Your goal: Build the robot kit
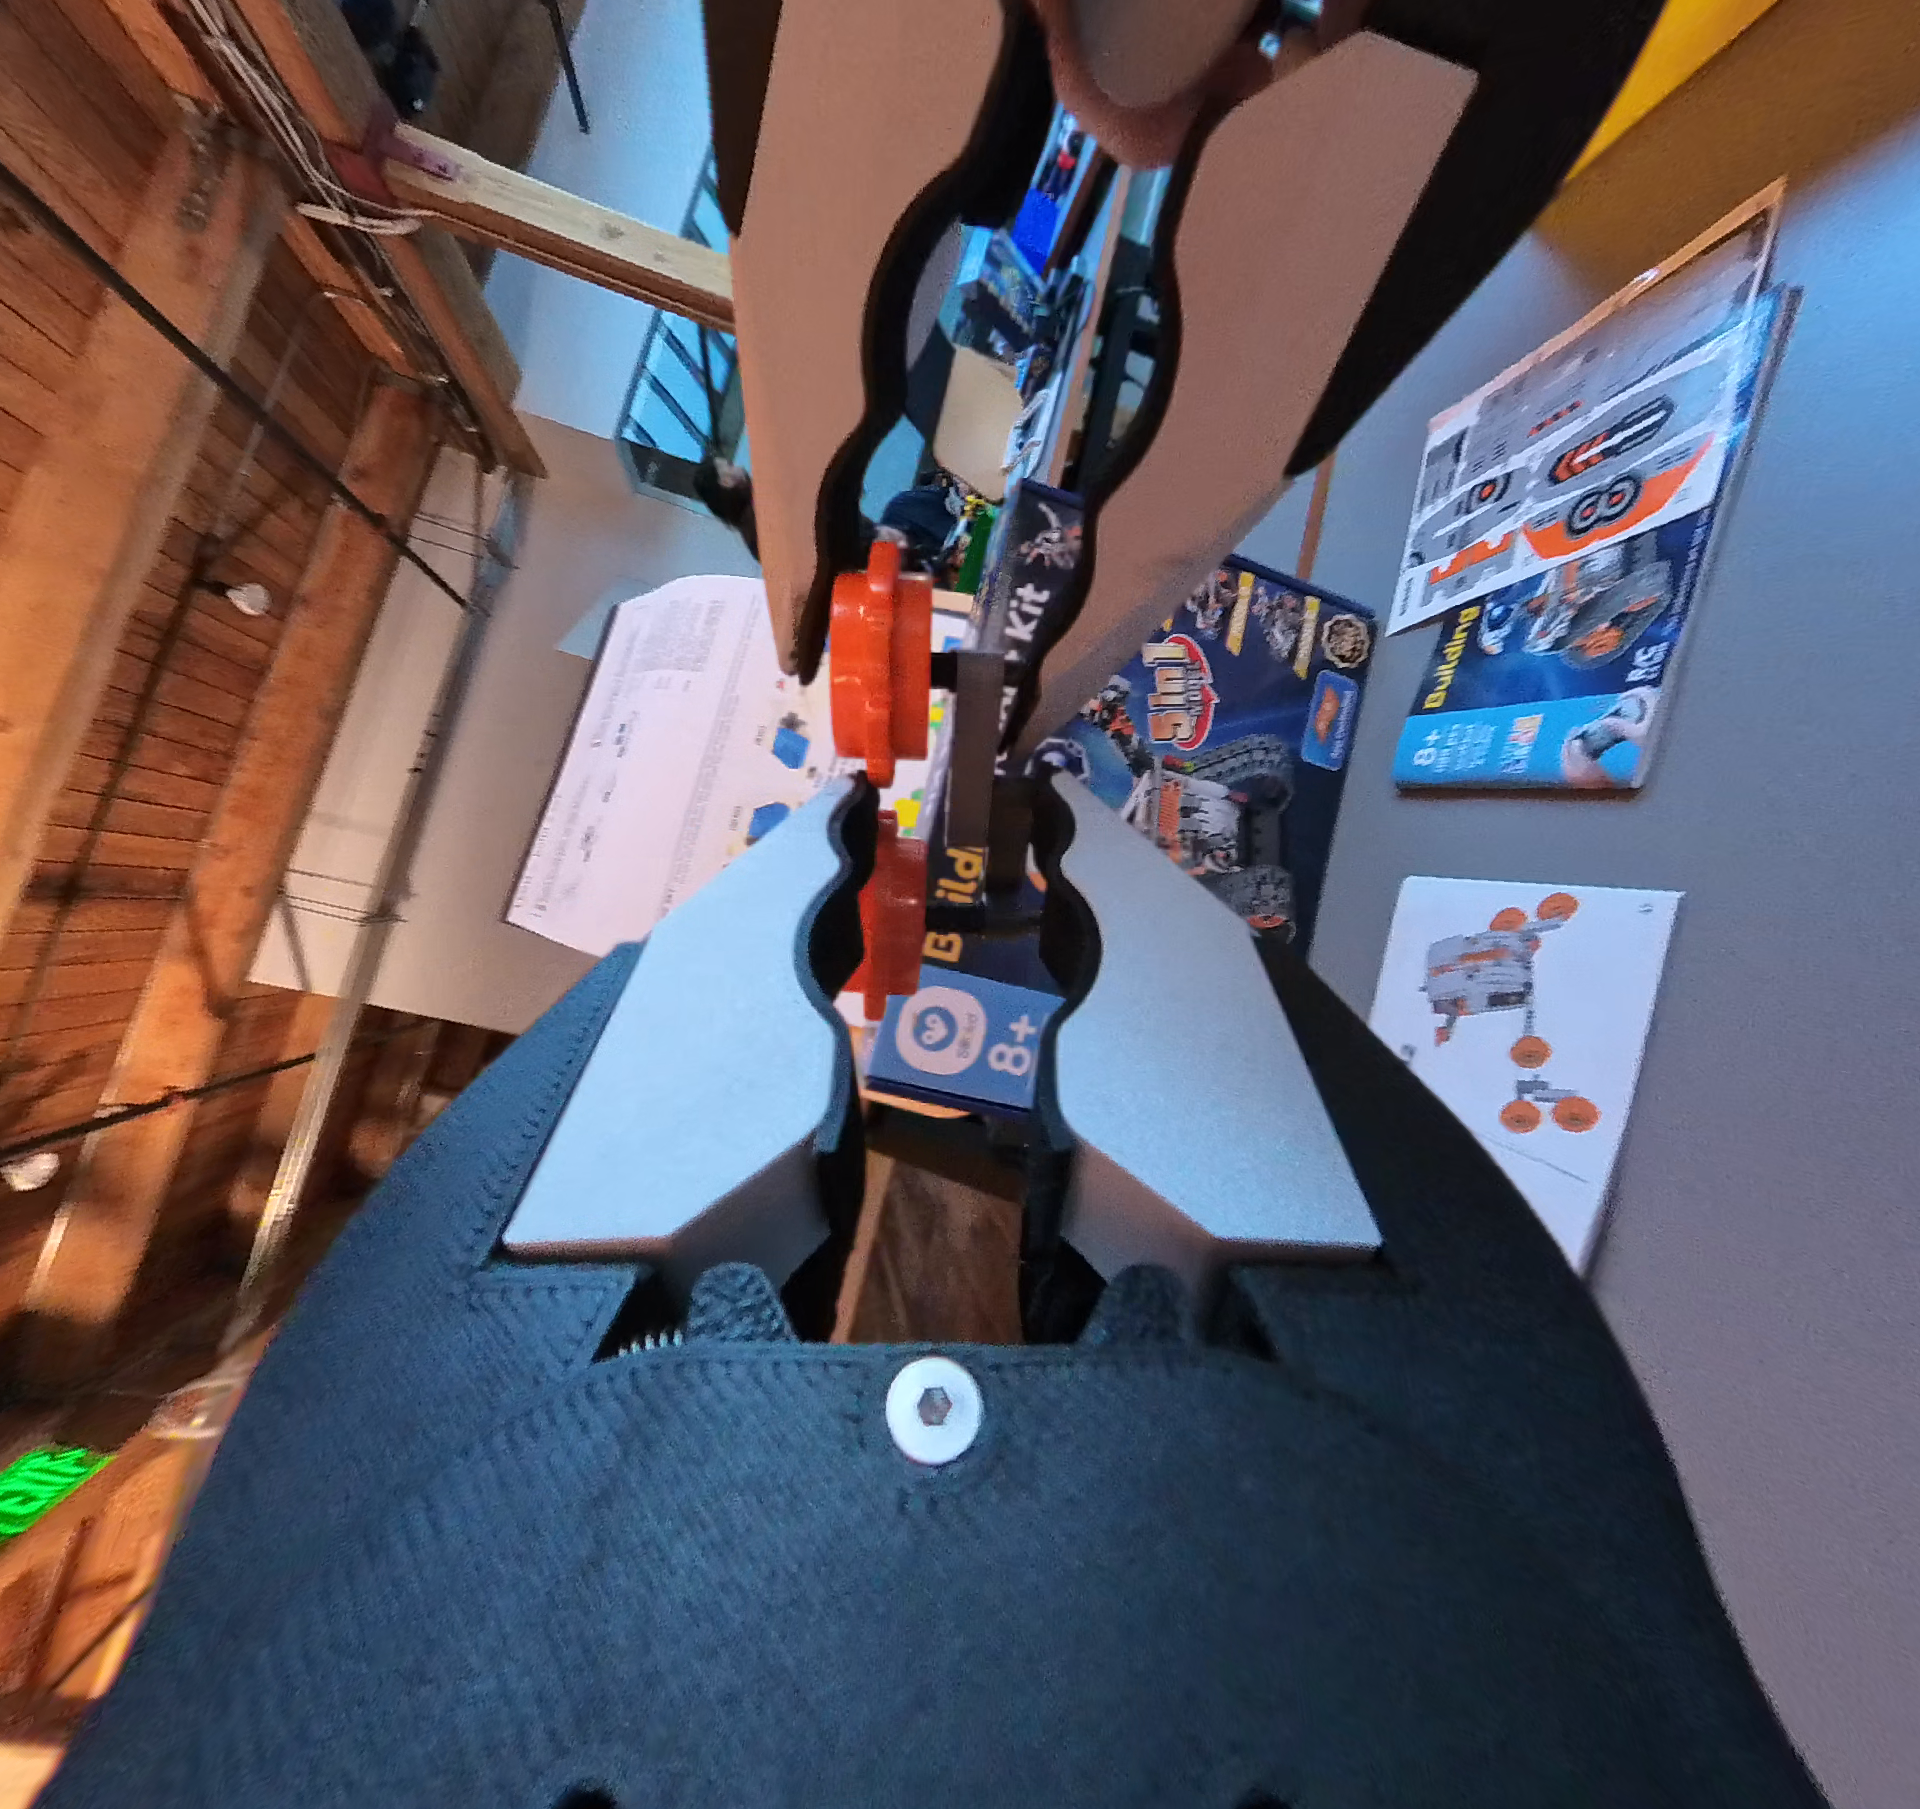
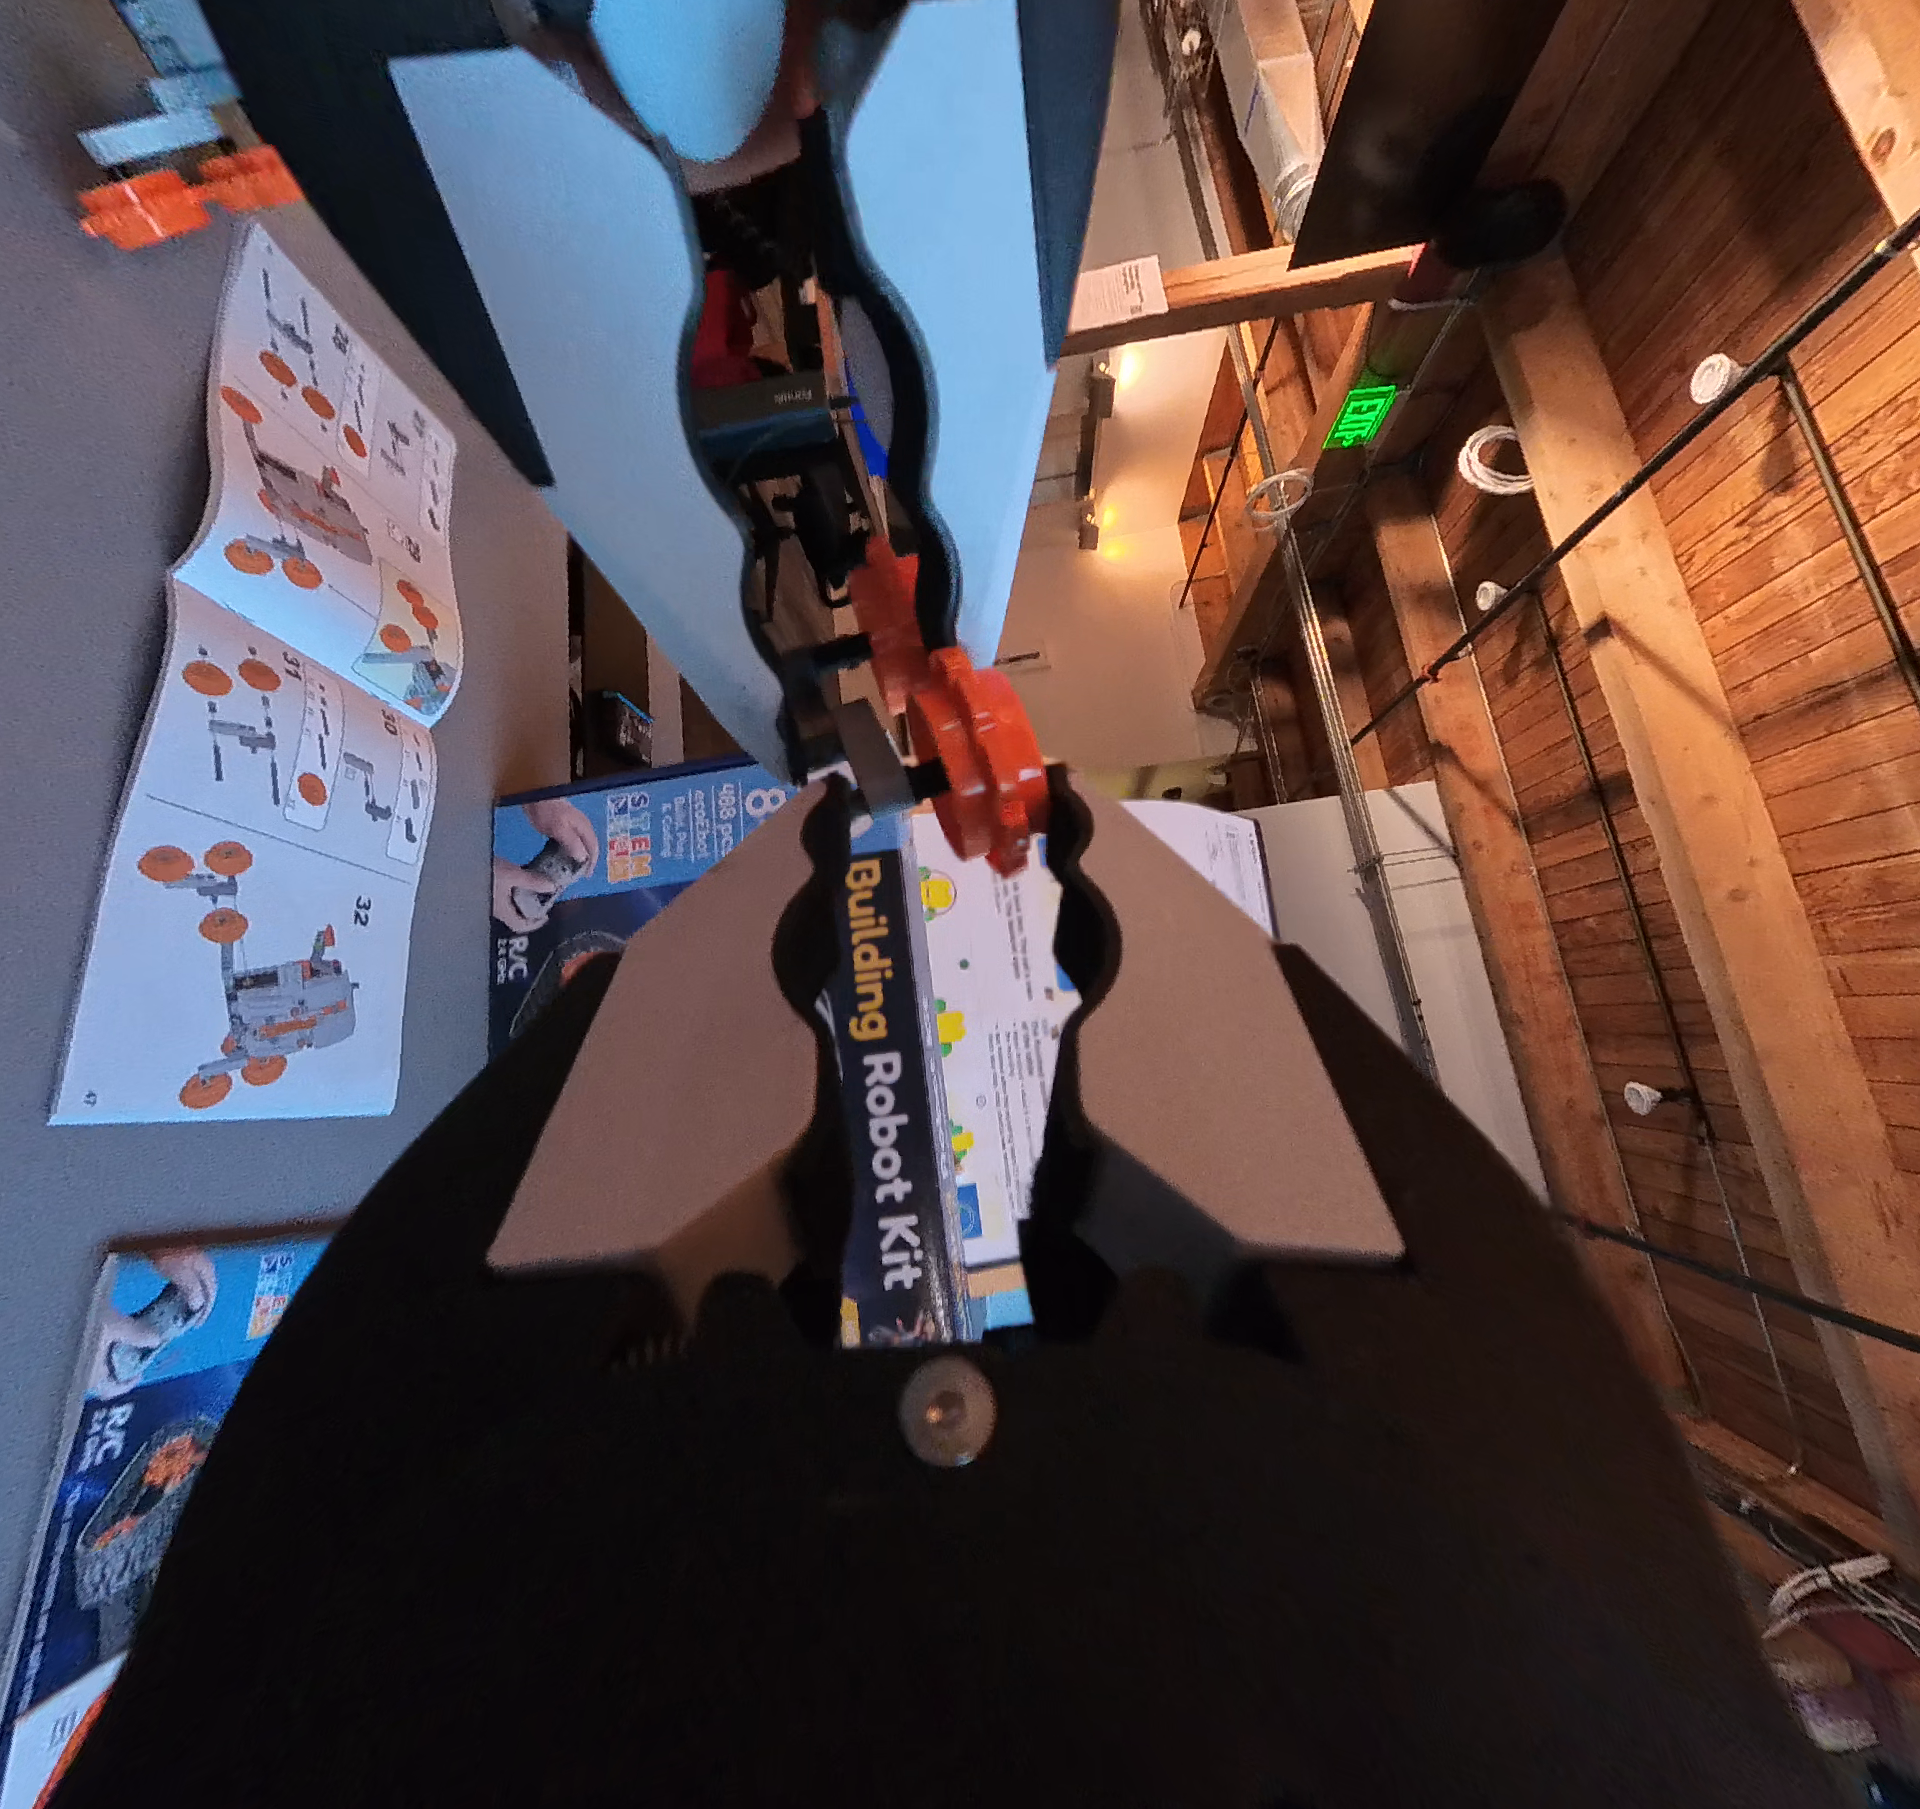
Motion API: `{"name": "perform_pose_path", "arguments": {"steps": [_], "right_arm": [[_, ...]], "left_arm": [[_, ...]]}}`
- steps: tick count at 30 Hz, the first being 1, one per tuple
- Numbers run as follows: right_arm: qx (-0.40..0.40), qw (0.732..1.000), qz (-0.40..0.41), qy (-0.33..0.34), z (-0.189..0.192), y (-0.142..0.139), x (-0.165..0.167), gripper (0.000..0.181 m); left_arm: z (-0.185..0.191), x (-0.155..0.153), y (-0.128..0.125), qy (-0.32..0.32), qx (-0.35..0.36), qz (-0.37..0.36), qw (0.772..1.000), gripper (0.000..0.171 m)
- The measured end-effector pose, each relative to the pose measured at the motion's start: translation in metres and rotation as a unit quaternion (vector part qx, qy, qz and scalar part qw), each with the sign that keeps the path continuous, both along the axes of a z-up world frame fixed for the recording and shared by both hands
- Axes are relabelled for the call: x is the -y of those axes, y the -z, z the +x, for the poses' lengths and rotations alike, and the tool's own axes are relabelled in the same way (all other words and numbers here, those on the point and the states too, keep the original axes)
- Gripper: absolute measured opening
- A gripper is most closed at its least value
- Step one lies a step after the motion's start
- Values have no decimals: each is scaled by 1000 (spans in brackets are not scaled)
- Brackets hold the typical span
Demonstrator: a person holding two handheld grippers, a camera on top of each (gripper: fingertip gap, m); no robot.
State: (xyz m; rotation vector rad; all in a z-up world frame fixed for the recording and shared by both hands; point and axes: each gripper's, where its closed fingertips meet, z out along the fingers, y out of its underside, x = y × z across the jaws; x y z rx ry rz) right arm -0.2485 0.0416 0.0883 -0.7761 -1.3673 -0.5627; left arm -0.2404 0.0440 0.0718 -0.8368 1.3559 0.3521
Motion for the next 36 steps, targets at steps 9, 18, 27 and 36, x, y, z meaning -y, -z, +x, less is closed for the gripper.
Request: {"name": "perform_pose_path", "arguments": {"steps": [9,18,27,36], "right_arm": [[2,999,-42,18,-1,6,-1,37],[-41,996,-72,34,2,4,-9,36],[-41,997,-41,47,-4,1,-8,37],[-79,994,-75,30,2,-4,-9,36]], "left_arm": [[-1,2,6,17,-4,-44,999,28],[-1,18,-4,84,39,-88,992,43],[-1,10,-4,61,31,-39,997,45],[-13,-12,-9,-16,11,37,999,31]]}}
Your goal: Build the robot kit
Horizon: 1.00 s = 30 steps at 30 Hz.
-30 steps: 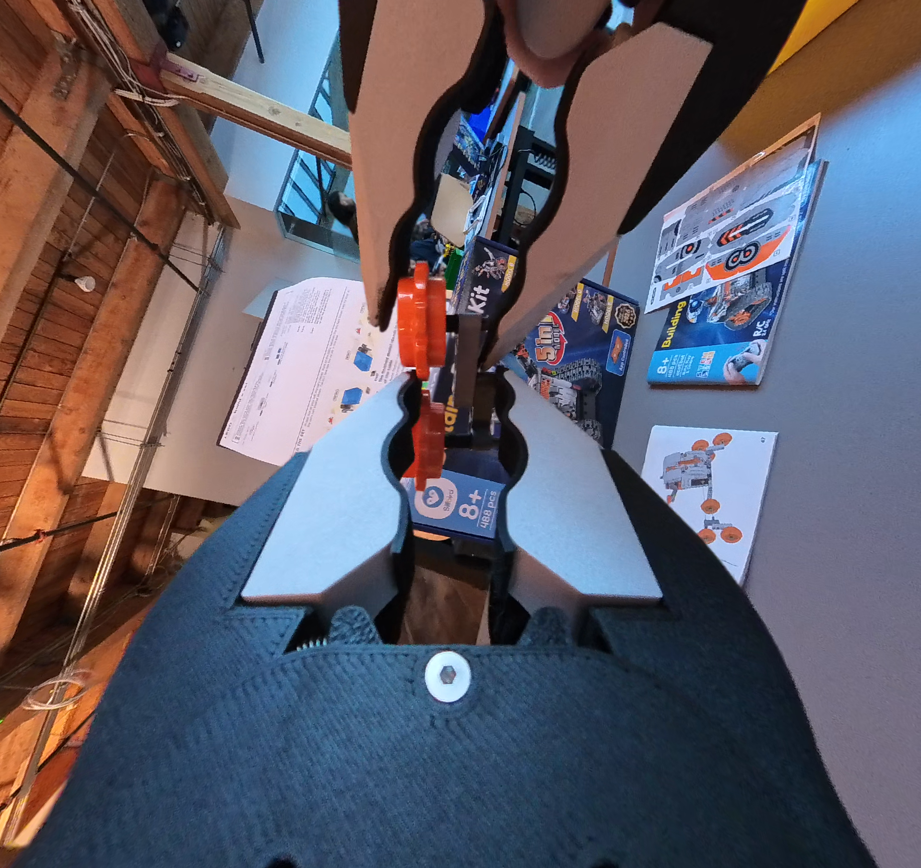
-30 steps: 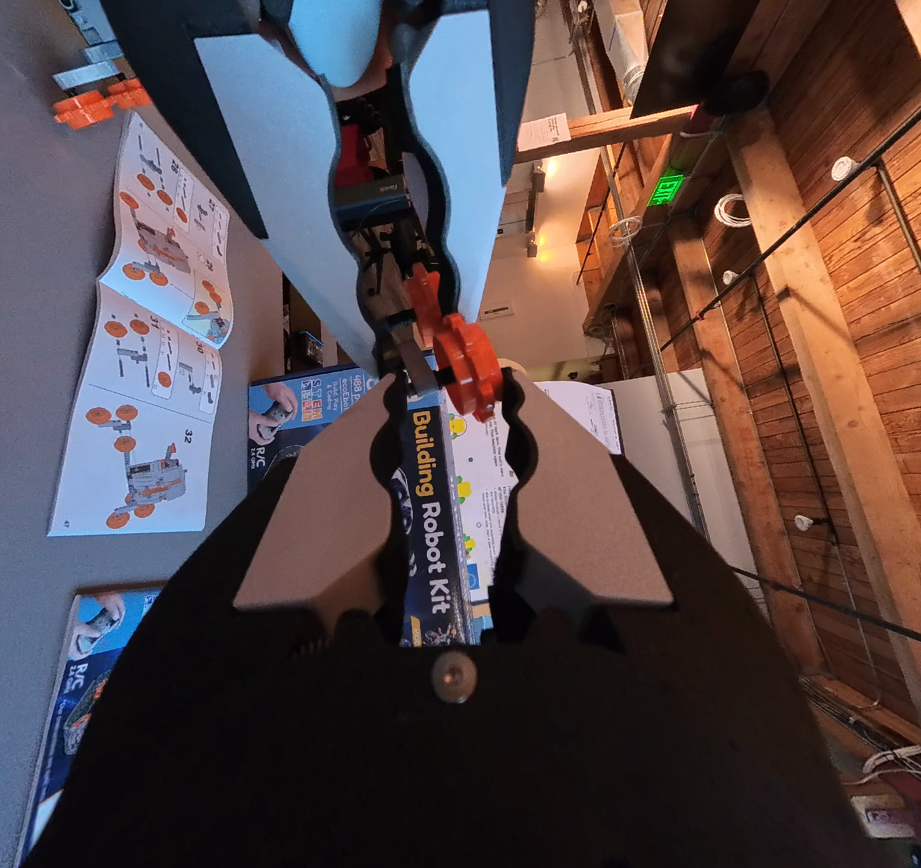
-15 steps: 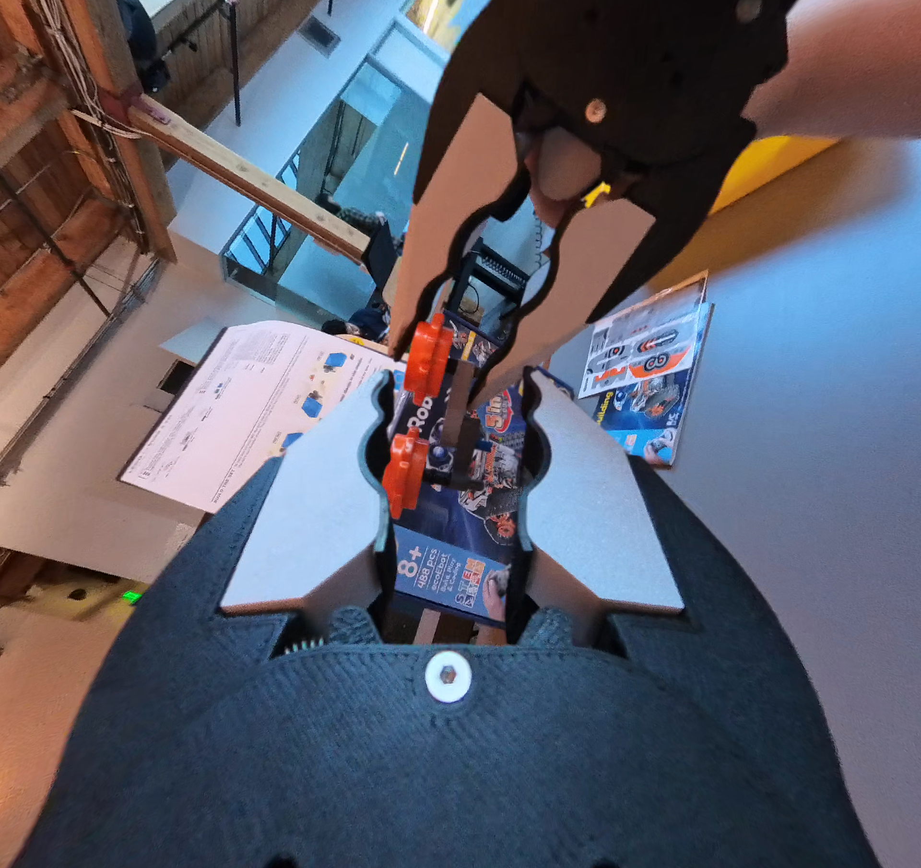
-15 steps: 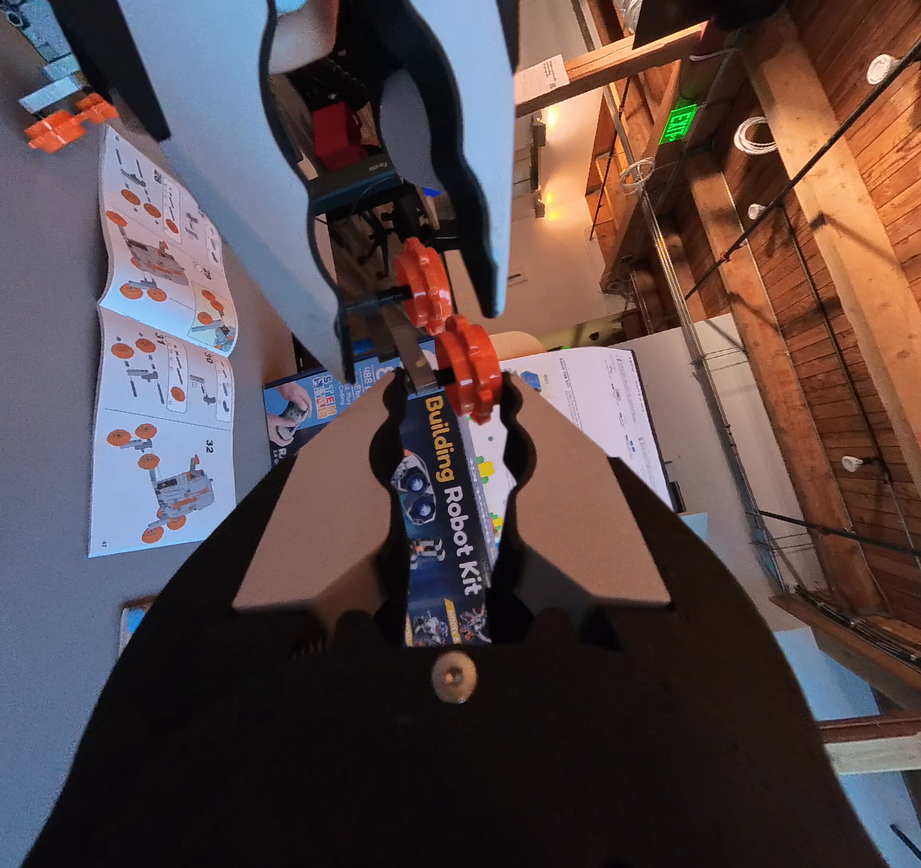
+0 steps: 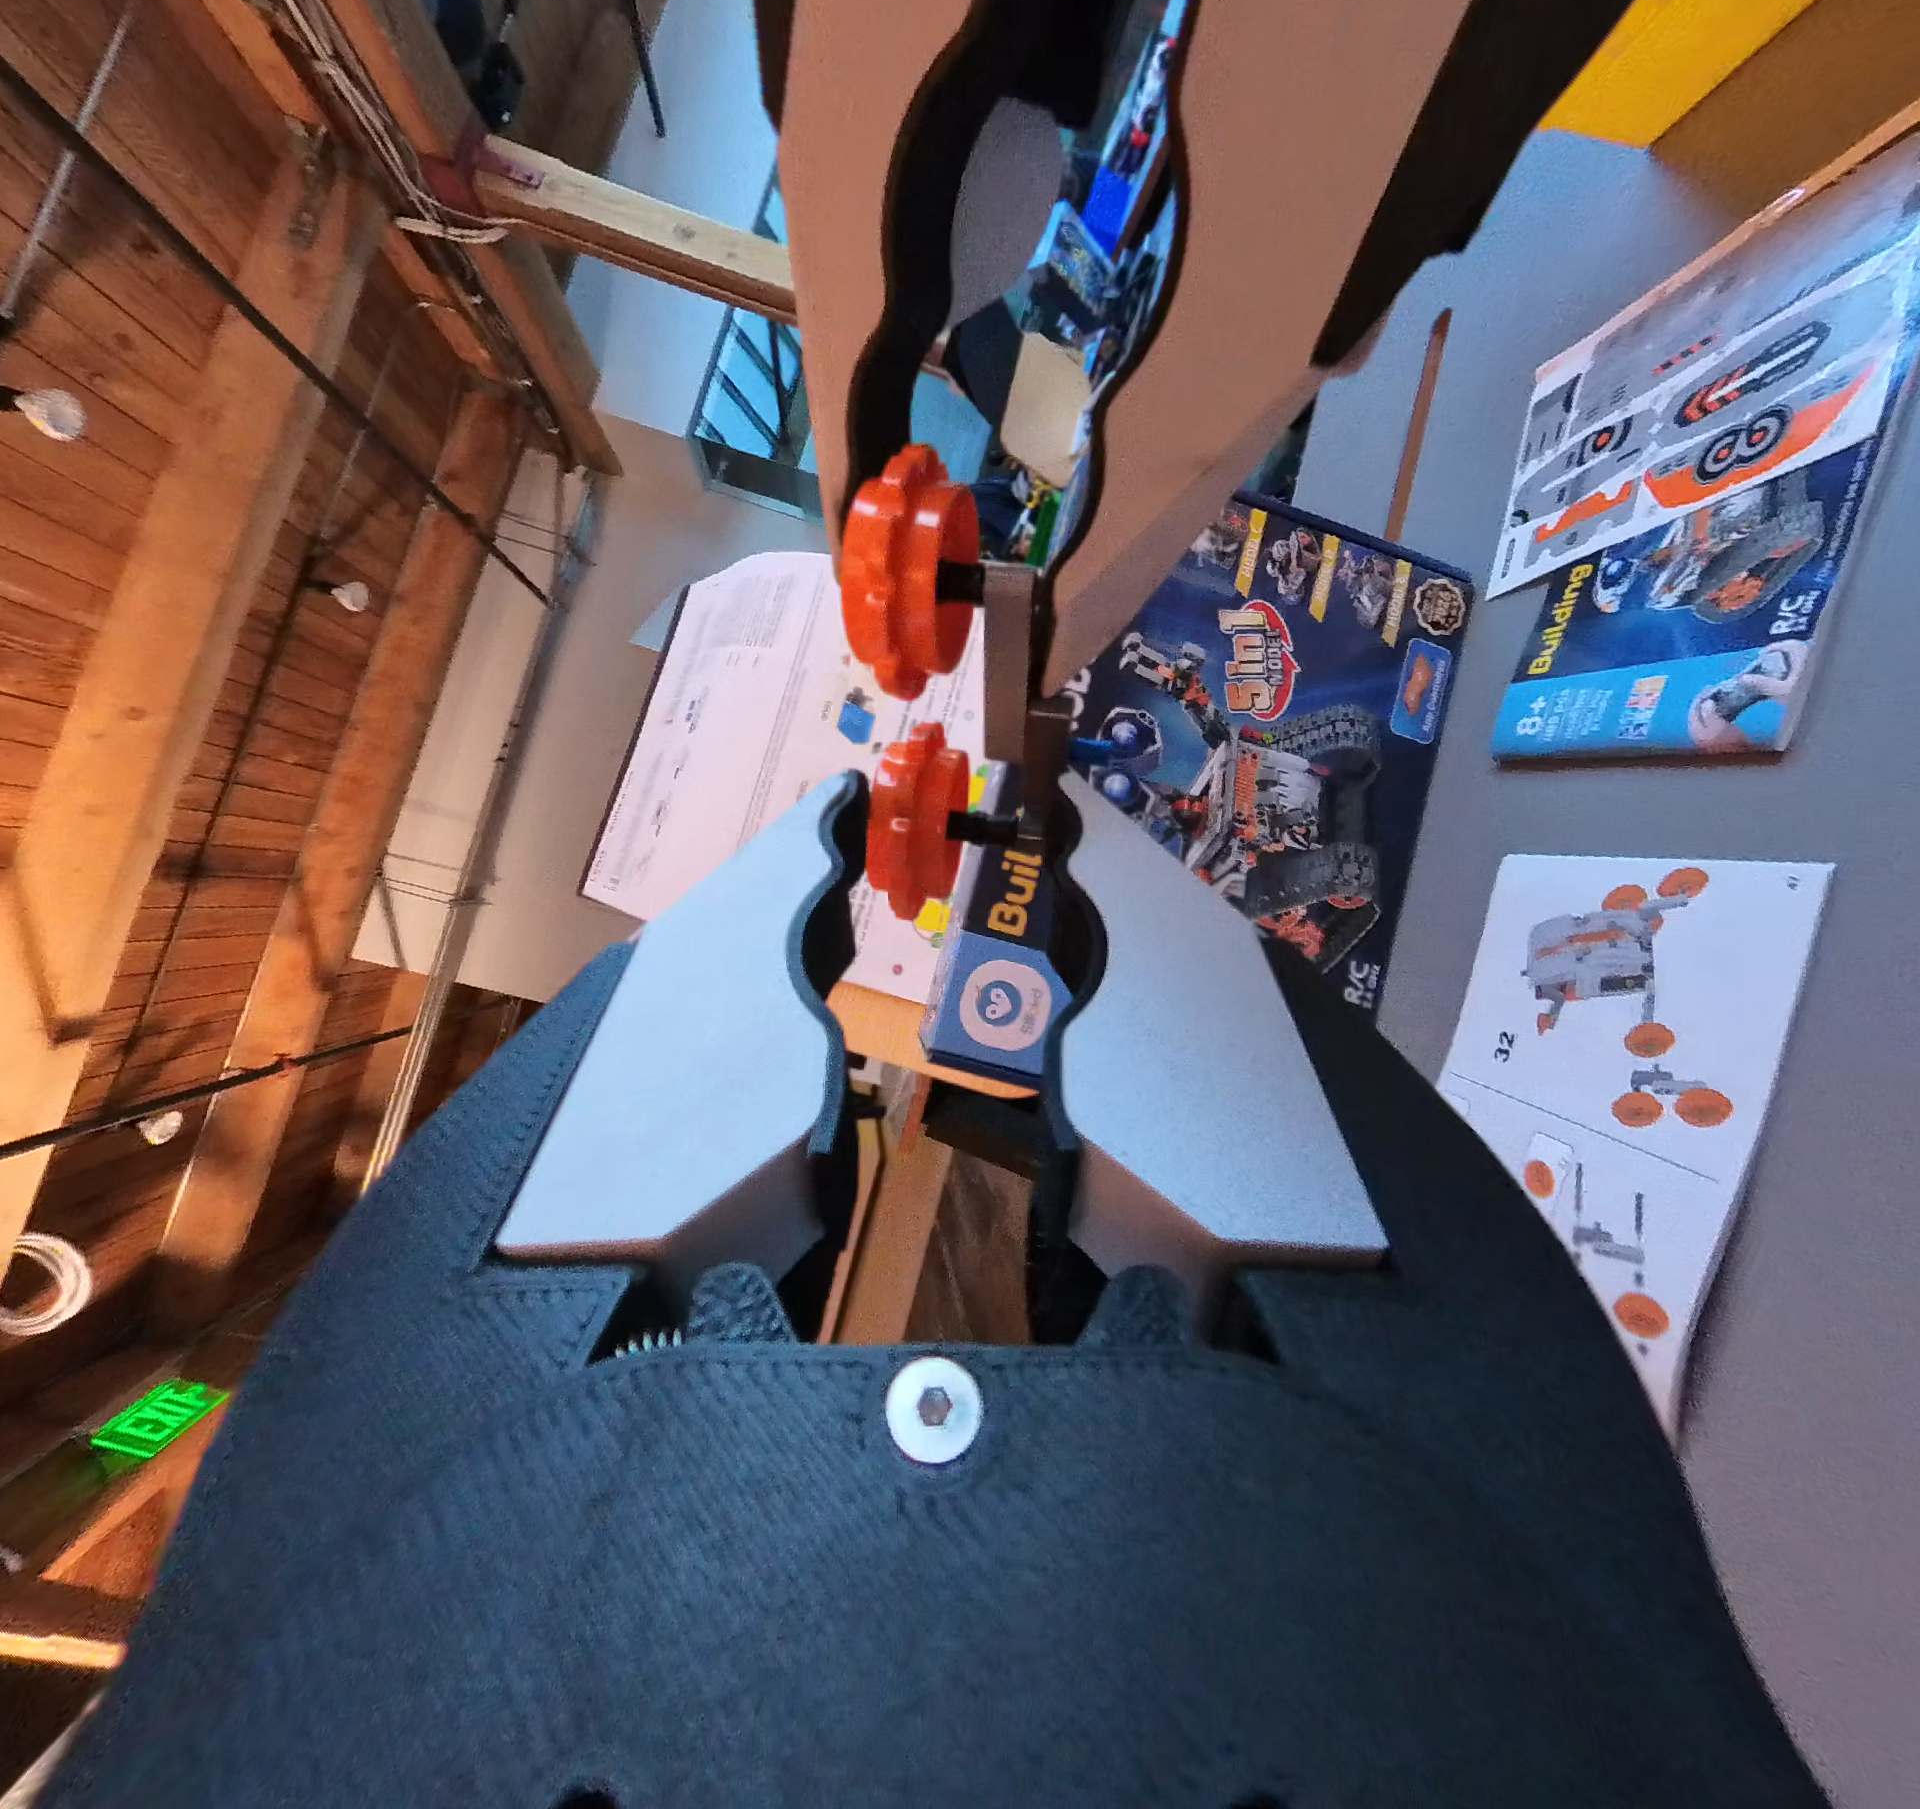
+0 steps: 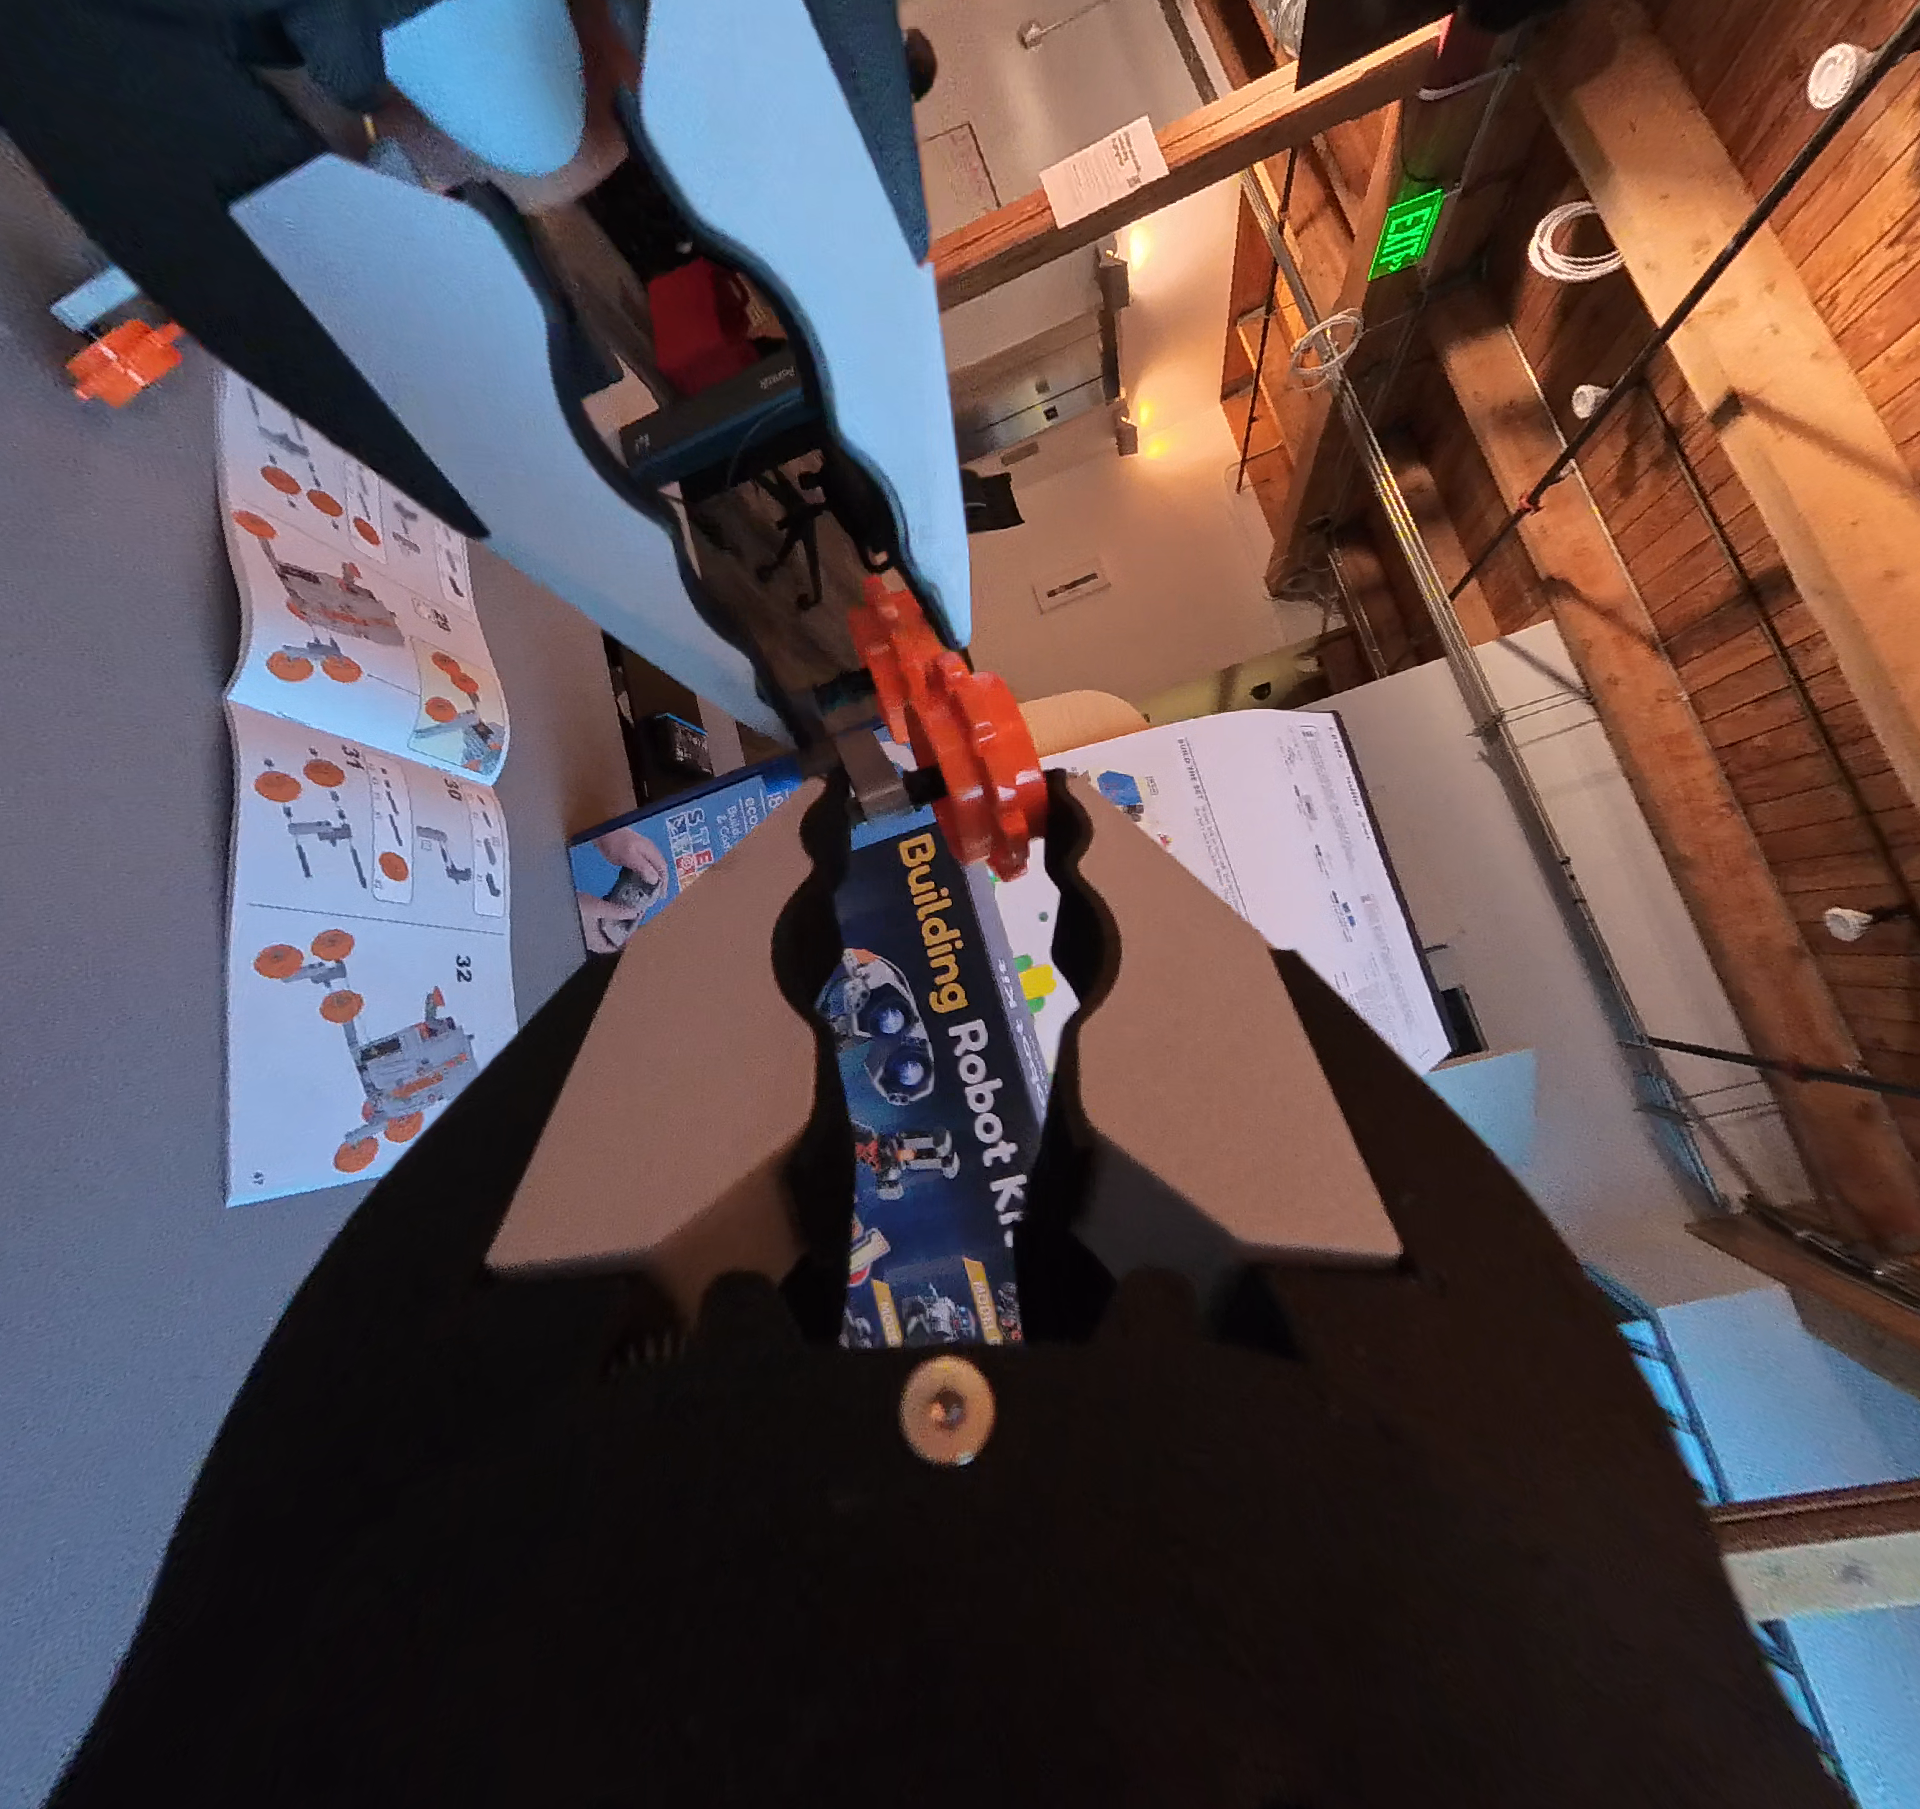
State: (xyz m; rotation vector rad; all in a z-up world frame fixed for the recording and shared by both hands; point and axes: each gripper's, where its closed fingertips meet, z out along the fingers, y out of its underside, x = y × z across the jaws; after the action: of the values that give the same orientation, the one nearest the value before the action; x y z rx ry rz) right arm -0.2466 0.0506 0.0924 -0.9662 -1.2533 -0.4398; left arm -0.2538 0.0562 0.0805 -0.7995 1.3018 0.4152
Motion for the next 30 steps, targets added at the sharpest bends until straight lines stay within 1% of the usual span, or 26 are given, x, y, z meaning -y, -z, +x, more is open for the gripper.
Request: {"name": "perform_pose_path", "arguments": {"steps": [3,6,8,10,12,17,18,20,21,25,28,30], "right_arm": [[2,1000,1,9,2,0,-2,36],[-6,1000,-6,12,3,-1,-3,36],[-23,1000,-17,8,2,-4,-2,36],[-41,999,-29,7,3,-8,-2,36],[-53,998,-36,-3,2,-11,1,36],[-77,995,-61,-31,-4,-16,10,36],[-76,995,-62,-35,-5,-16,12,36],[-72,995,-64,-37,-6,-14,12,36],[-70,995,-64,-37,-6,-14,12,36],[-60,995,-71,-49,-5,-12,14,36],[-41,995,-67,-56,-4,-10,18,33],[-42,995,-65,-55,-3,-12,19,33]], "left_arm": [[3,-3,0,-11,3,11,1000,31],[3,-1,0,-7,9,-4,1000,32],[3,5,-4,9,21,-18,1000,32],[6,17,-9,42,35,-35,998,31],[9,26,-12,58,41,-40,997,28],[17,18,-4,31,29,-20,999,29],[17,15,-4,20,33,-10,999,28],[16,12,-7,9,37,18,999,16],[17,11,-6,8,36,21,999,16],[19,12,-4,20,36,6,999,16],[14,5,0,2,18,3,1000,16],[14,6,2,9,12,1,1000,16]]}}
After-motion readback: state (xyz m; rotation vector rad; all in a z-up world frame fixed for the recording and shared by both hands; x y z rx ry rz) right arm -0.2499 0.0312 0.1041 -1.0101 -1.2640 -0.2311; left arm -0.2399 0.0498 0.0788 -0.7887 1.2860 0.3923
